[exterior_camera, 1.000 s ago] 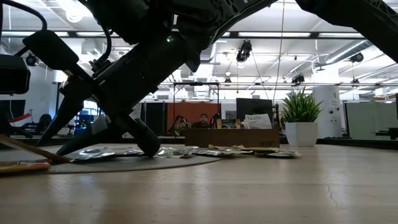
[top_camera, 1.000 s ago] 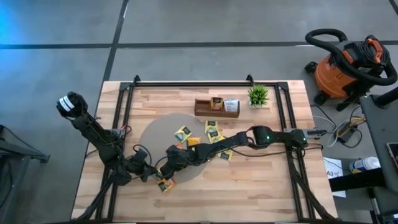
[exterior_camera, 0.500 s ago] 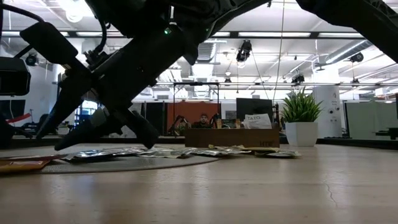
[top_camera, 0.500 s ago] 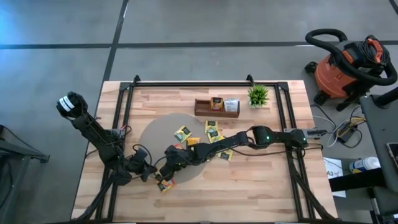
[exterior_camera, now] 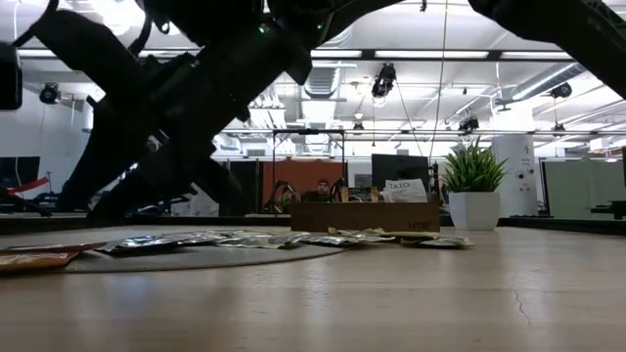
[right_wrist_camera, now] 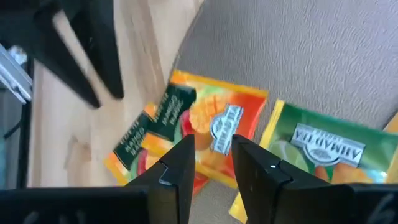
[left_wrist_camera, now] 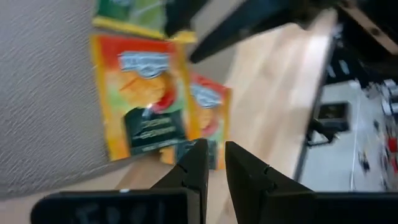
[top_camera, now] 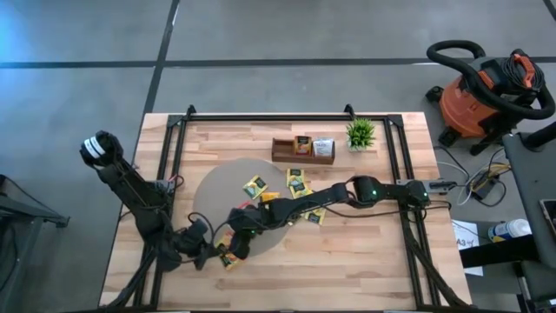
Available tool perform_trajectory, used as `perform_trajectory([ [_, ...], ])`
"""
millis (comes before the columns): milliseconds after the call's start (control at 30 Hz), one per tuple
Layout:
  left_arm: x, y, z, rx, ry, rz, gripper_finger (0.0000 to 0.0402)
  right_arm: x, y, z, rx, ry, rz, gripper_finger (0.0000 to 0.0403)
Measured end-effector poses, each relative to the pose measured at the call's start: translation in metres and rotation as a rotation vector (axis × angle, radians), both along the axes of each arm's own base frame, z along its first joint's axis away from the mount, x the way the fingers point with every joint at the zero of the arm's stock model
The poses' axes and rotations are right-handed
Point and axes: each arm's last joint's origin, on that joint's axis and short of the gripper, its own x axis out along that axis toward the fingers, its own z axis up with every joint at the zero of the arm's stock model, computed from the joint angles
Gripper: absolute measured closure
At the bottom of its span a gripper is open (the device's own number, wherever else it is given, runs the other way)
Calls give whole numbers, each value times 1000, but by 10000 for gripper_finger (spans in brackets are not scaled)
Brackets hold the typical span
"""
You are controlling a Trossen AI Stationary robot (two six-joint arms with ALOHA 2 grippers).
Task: Pick & Place Tea
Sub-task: Put the red tea sachet into the middle compartment of the wooden organizer
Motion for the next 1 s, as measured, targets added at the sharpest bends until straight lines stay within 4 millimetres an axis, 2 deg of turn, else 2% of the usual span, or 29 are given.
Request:
perform_trajectory([
  [167,1,-4,-14,-77,89,84,352,-3,1,-7,1,19,21,298],
  [367,6,-13,-18,-138,132,134,352,-8,0,-21,0,63,27,298],
  [567,10,-18,-18,-166,133,200,352,-9,0,-22,2,64,46,298],
  [700,11,-15,-16,-148,95,292,352,-9,0,-22,-5,62,57,298],
  [833,11,-15,-15,-146,87,306,350,-9,0,-22,-4,65,58,298],
  [1000,11,-12,-17,-128,92,325,327,-9,0,-22,-4,65,58,298],
])
